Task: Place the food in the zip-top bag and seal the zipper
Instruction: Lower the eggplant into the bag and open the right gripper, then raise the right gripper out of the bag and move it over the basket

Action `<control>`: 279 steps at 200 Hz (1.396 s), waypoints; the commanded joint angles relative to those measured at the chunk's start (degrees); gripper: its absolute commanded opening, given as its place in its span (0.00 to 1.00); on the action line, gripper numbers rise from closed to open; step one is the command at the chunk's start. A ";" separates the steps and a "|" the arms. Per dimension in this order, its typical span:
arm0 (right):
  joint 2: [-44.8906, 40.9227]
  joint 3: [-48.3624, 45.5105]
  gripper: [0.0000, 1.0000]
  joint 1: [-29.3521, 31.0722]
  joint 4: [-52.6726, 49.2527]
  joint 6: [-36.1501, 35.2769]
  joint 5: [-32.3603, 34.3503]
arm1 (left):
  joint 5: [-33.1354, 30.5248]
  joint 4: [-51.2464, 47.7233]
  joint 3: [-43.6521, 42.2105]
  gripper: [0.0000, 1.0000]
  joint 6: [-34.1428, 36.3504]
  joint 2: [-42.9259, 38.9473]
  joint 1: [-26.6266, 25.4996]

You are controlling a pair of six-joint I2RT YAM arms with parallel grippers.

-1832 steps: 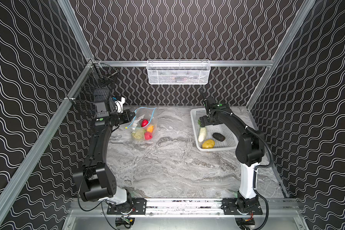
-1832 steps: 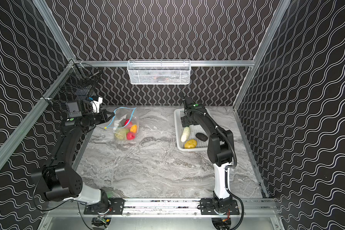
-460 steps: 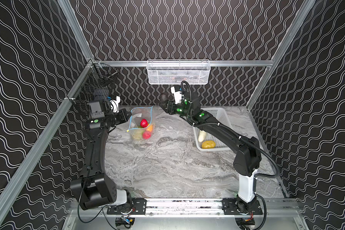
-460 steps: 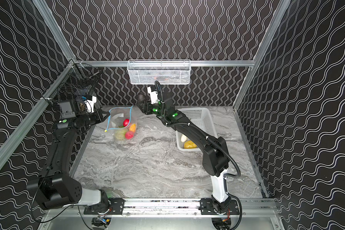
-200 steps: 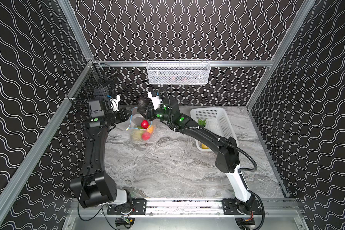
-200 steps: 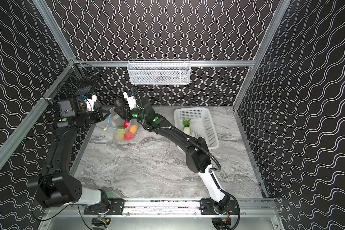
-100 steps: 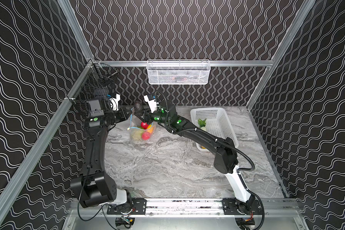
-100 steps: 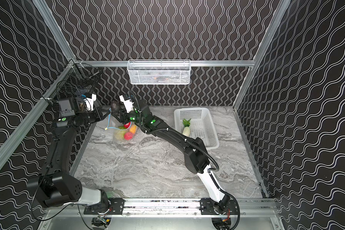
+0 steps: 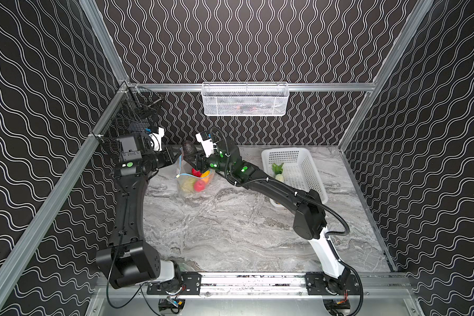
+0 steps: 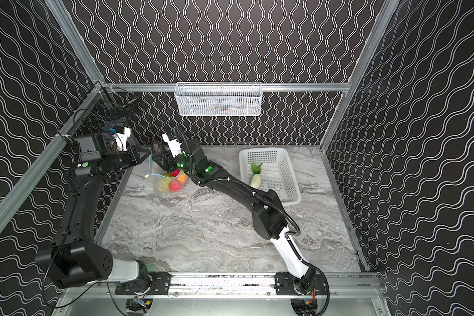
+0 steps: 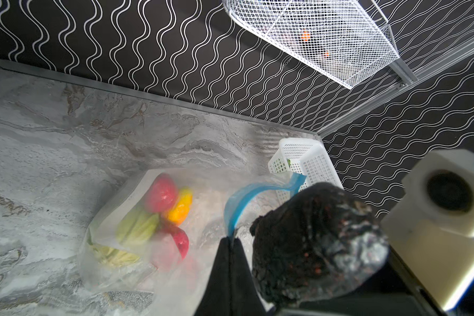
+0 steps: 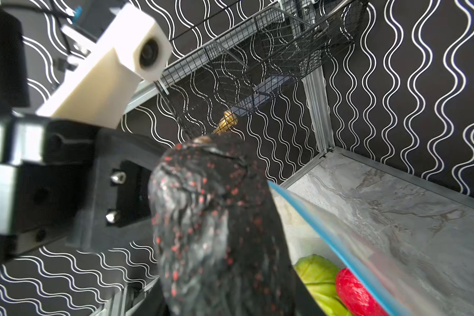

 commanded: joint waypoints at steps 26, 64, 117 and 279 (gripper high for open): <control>-1.65 -0.33 0.52 0.26 -0.09 -2.31 1.16 | 0.14 0.32 0.45 0.00 0.16 -0.31 0.15; -3.00 1.24 0.62 0.33 -1.86 -4.25 2.94 | -0.05 0.34 0.19 0.00 0.23 -0.27 0.09; -5.05 1.05 0.67 0.35 -2.40 -5.37 4.31 | -0.12 0.52 0.05 0.00 0.16 -0.36 0.06; -13.23 -11.26 0.99 -9.33 -3.94 4.20 1.93 | -0.29 1.06 -0.24 0.00 -0.28 0.04 0.15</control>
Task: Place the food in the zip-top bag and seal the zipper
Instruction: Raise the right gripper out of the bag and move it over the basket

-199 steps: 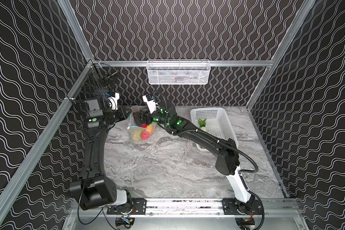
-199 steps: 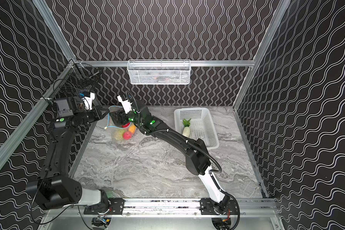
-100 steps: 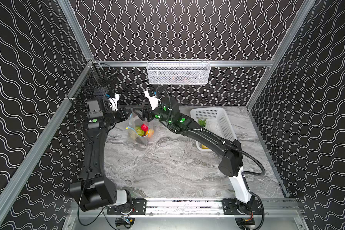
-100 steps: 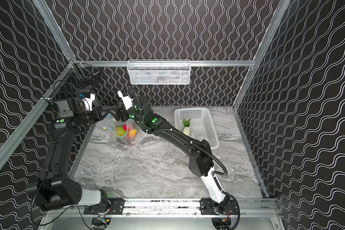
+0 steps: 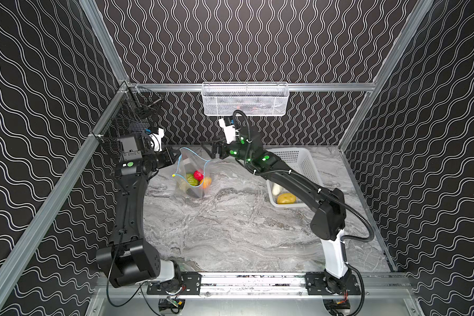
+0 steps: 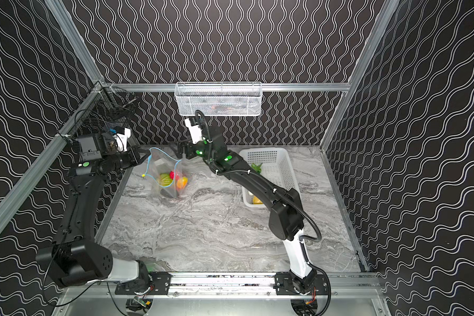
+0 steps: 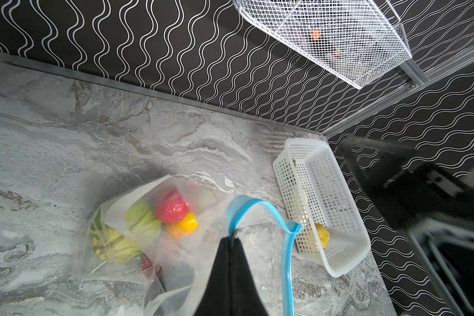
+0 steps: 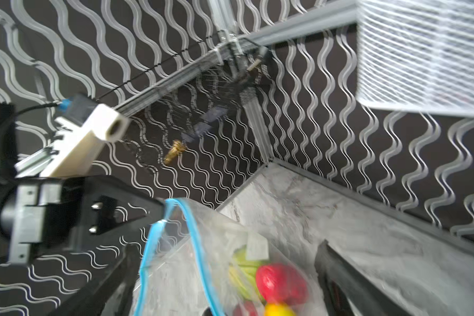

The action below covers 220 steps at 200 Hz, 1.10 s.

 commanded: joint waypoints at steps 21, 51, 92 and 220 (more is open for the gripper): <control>-2.11 -2.64 0.99 -2.15 -2.42 3.68 0.57 | 0.80 1.58 -0.76 0.00 -0.15 -0.87 0.11; -2.07 -3.12 0.99 -4.02 -6.62 3.01 2.57 | 0.88 1.29 -0.98 0.00 0.55 -1.17 0.06; -2.27 -3.73 0.99 -5.90 -10.43 3.54 4.83 | 2.33 1.29 -0.97 0.00 0.43 -0.77 0.11; -8.11 -9.25 0.99 -12.28 -24.44 2.89 16.31 | 0.23 1.61 -2.28 0.00 0.91 -1.53 0.17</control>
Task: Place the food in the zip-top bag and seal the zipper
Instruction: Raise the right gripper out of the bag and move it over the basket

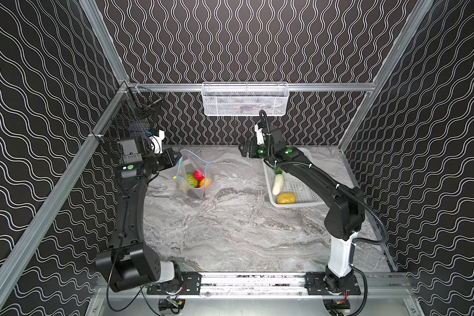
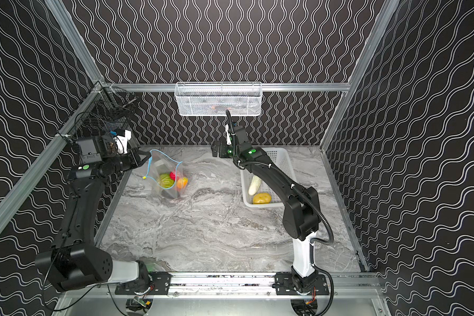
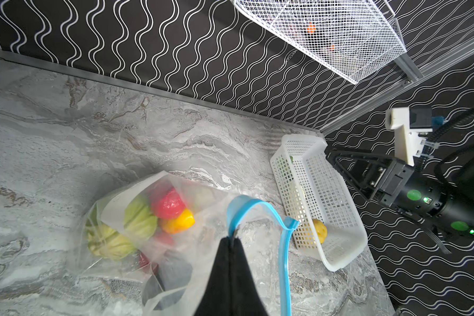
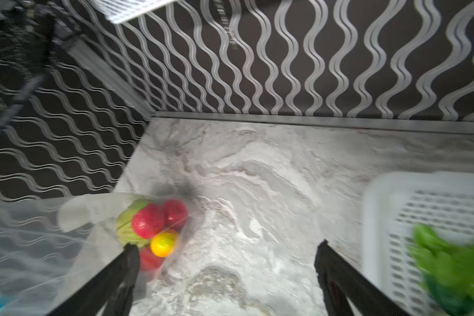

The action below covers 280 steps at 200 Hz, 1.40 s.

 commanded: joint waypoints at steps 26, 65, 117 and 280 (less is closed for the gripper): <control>-2.90 -1.38 0.99 -1.42 -6.54 -1.46 4.81 | -1.17 0.98 0.34 0.00 0.86 0.25 0.17; -4.65 -0.71 0.99 -2.67 -12.82 -4.17 5.48 | -0.16 1.15 0.81 0.00 1.08 0.73 0.17; -1.82 5.57 0.99 -4.34 -25.28 -8.38 7.55 | -0.60 1.28 0.62 0.00 0.78 0.89 0.16; -2.07 -0.30 0.99 -9.02 -40.20 -5.00 9.77 | -1.67 0.97 0.92 0.00 -1.15 1.61 0.17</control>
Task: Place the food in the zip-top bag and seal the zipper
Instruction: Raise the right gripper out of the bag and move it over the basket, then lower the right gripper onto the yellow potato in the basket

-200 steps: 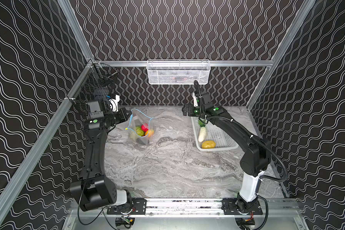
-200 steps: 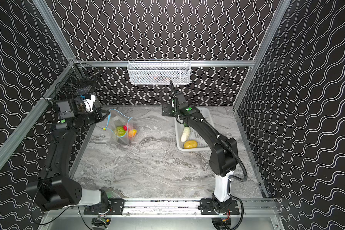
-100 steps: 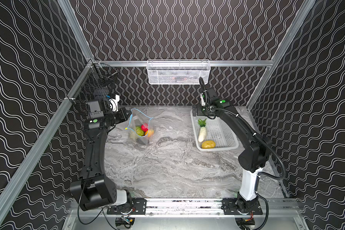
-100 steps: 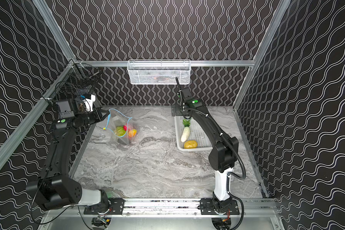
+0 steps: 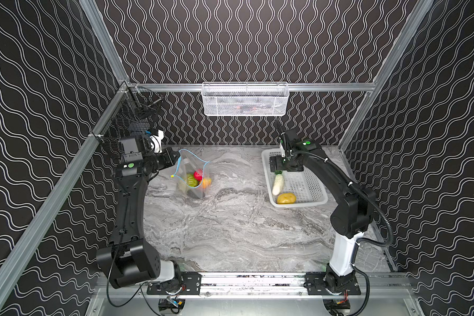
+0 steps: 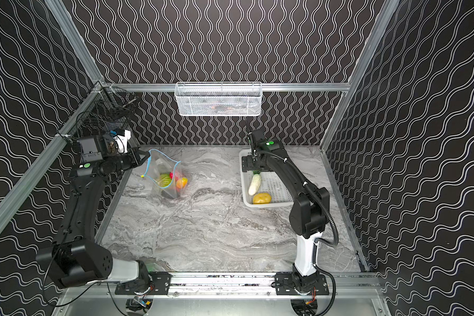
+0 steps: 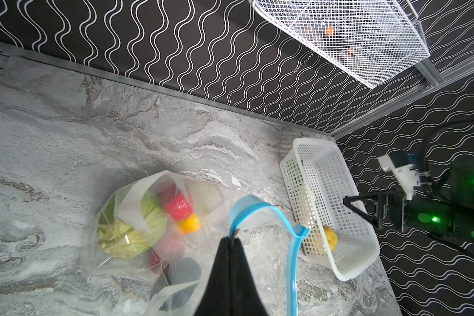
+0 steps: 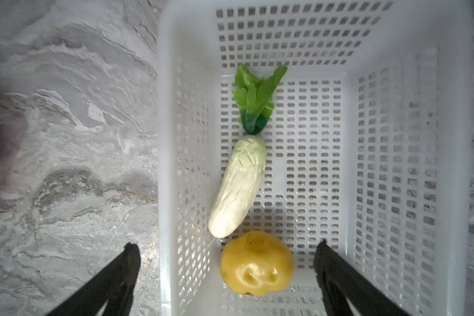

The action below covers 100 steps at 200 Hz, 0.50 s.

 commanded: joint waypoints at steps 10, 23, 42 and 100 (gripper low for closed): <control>-1.62 -3.41 0.99 -0.27 -2.03 1.85 2.60 | 0.63 0.82 0.23 0.00 -1.03 0.41 0.11; -2.06 -5.38 0.99 -0.54 -1.67 1.81 2.16 | 0.71 0.61 0.47 0.00 -0.88 0.94 0.13; -3.81 -7.80 0.99 -0.70 -1.85 1.91 1.70 | 0.86 0.42 0.80 0.00 -0.87 1.33 0.13; -3.69 -11.26 0.99 -0.81 -3.14 0.66 -1.88 | 1.14 0.69 0.43 0.00 -0.87 1.37 0.05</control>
